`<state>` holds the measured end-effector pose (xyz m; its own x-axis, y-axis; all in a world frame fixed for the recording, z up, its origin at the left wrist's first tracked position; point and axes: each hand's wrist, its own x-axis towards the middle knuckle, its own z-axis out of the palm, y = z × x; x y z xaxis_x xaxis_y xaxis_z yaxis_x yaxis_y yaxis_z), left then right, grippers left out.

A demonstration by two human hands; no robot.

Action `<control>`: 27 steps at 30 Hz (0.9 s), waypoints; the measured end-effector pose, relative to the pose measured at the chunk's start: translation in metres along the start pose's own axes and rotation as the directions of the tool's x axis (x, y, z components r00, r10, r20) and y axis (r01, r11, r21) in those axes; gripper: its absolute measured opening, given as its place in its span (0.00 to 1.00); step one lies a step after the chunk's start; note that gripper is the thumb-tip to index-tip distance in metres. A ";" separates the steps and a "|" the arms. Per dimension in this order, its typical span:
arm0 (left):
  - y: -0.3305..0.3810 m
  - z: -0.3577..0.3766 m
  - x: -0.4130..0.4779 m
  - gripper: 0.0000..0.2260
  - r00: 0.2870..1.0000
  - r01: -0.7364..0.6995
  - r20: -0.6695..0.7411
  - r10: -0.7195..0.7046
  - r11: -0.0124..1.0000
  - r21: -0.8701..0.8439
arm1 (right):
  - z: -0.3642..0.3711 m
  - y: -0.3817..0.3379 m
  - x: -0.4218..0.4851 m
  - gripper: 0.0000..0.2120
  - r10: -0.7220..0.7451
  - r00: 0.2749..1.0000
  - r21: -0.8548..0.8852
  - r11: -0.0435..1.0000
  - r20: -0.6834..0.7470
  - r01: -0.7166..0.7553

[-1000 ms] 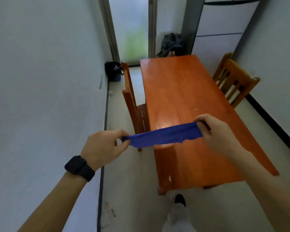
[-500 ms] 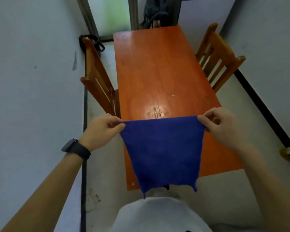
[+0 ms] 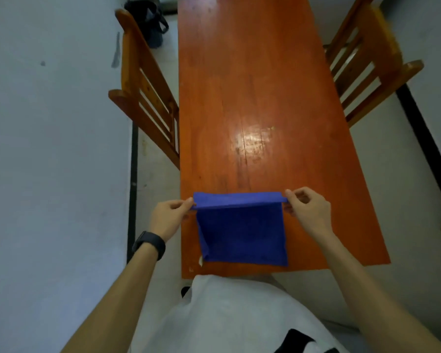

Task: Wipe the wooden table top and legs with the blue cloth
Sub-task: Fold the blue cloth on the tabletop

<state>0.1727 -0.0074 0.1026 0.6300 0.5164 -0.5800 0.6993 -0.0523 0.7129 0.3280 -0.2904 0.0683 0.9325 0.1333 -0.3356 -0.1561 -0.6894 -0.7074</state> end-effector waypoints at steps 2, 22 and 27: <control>-0.027 0.014 -0.009 0.05 0.997 0.069 0.051 -0.064 0.993 -0.093 | 0.007 0.026 -0.017 0.07 0.085 0.996 0.017 0.996 0.010 -0.086; -0.102 0.049 -0.016 0.08 0.974 0.224 0.026 -0.225 0.974 0.016 | 0.051 0.092 -0.102 0.05 0.463 0.886 0.037 0.885 0.028 -0.464; -0.105 0.041 -0.023 0.07 0.981 0.190 0.024 -0.192 0.979 0.066 | 0.050 0.093 -0.118 0.06 0.507 0.858 0.185 0.838 0.087 -0.514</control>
<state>0.0989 -0.0492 0.0248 0.4917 0.4963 -0.7155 0.8272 -0.0095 0.5618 0.1873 -0.3343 0.0112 0.6925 -0.1735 -0.7003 -0.6702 -0.5140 -0.5354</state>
